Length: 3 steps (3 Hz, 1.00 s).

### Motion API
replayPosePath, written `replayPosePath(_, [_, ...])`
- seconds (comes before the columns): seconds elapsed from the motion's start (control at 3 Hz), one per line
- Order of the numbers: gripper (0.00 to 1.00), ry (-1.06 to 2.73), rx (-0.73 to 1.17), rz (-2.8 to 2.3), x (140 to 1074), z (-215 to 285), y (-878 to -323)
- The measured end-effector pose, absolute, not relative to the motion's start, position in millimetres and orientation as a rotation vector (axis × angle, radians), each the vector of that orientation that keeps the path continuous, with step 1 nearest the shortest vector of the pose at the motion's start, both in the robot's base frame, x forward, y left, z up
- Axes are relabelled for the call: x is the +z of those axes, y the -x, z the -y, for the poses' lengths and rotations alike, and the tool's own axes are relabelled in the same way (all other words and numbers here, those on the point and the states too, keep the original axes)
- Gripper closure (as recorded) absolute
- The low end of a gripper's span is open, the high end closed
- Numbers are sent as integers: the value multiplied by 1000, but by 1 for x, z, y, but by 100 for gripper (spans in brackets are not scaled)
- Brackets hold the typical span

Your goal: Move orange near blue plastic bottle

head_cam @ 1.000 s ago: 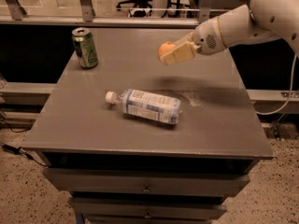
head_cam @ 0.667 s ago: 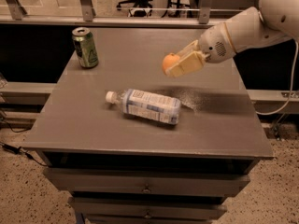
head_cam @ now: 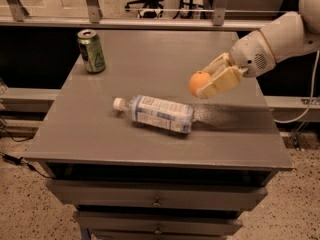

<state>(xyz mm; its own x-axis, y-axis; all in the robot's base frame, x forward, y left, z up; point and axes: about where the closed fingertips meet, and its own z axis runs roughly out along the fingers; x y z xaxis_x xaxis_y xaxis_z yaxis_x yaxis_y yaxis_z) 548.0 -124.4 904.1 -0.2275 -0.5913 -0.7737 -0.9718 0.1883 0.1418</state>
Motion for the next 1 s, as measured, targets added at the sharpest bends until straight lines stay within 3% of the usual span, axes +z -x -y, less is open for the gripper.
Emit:
replayPosePath(0.67, [100,1519,922,-1870,891,160,-531])
replayPosePath(1.0, [100,1550,941,-1821,878,154,-523])
